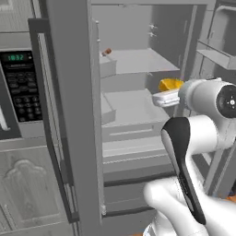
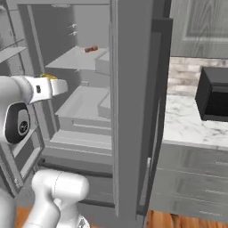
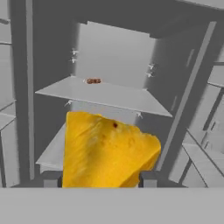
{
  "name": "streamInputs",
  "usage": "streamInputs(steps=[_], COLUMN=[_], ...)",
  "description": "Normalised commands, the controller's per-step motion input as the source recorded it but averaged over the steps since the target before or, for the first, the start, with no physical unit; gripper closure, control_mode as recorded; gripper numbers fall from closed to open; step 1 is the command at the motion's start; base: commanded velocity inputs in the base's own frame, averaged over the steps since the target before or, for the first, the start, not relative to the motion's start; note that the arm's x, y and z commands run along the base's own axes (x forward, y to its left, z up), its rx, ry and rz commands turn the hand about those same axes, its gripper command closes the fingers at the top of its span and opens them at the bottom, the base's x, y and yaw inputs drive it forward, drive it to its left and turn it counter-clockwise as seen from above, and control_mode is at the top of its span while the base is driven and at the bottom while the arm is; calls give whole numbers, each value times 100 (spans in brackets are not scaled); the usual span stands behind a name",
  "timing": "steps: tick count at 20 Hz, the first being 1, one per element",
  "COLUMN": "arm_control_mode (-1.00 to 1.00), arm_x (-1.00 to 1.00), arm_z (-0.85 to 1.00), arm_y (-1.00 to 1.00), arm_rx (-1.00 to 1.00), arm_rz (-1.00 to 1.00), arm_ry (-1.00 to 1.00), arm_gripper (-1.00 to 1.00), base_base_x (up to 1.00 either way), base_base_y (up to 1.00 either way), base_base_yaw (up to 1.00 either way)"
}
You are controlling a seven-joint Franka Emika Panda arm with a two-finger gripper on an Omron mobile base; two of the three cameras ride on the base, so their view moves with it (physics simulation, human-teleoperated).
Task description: Pick the cheese from the fridge and the cheese grater from the cabinet and place them next to the salad bowl.
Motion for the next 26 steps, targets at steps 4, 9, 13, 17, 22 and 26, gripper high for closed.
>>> streamInputs(steps=[4, 9, 13, 17, 22, 26], arm_control_mode=[100, 100, 100, 100, 100, 100], arm_x=[0, 0, 0, 0, 0, 0], arm_z=[0, 0, 0, 0, 0, 0], arm_y=[0, 0, 0, 0, 0, 0], arm_rx=[0, 0, 0, 0, 0, 0], arm_rz=[0, 0, 0, 0, 0, 0], arm_ry=[0, 0, 0, 0, 0, 0], arm_gripper=[100, 100, 100, 100, 100, 100], base_base_x=[-100, -100, -100, -100, -85, -31], base_base_y=[-1, -16, -19, -35, -62, -78], base_base_yaw=[0, 0, 0, -2, -22, -43])
